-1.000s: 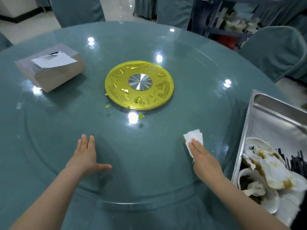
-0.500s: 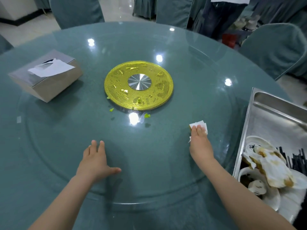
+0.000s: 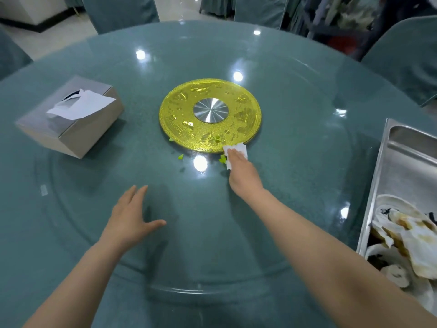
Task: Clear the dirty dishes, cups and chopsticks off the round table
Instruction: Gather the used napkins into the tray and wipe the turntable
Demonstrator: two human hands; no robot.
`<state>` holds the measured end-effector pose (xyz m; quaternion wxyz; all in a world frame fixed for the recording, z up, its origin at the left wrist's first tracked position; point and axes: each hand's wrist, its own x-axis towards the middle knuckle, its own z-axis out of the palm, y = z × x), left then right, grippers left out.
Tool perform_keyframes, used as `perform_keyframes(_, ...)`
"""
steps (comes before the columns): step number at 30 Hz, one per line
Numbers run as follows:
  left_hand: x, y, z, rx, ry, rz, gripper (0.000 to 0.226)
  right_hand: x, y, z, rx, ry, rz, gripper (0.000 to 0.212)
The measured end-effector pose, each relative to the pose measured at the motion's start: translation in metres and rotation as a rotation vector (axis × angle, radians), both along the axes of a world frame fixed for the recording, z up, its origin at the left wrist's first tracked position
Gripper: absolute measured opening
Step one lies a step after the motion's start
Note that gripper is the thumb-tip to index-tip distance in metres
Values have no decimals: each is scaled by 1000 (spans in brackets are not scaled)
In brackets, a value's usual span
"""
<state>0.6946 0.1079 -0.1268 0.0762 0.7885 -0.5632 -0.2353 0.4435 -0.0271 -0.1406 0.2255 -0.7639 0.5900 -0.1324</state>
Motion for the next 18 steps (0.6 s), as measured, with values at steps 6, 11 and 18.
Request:
perform_keyframes(6, 31, 11, -24, 157, -177, 65, 133, 14, -16, -4, 42, -146, -123, 61)
perform_keyframes(11, 21, 9, -35, 196, -194, 31, 137, 30, -34, -6, 2, -258, -297, 47)
perform_keyframes(18, 1, 12, -37, 256, -176, 47, 133, 43, -34, -22, -55, 165, -151, 46)
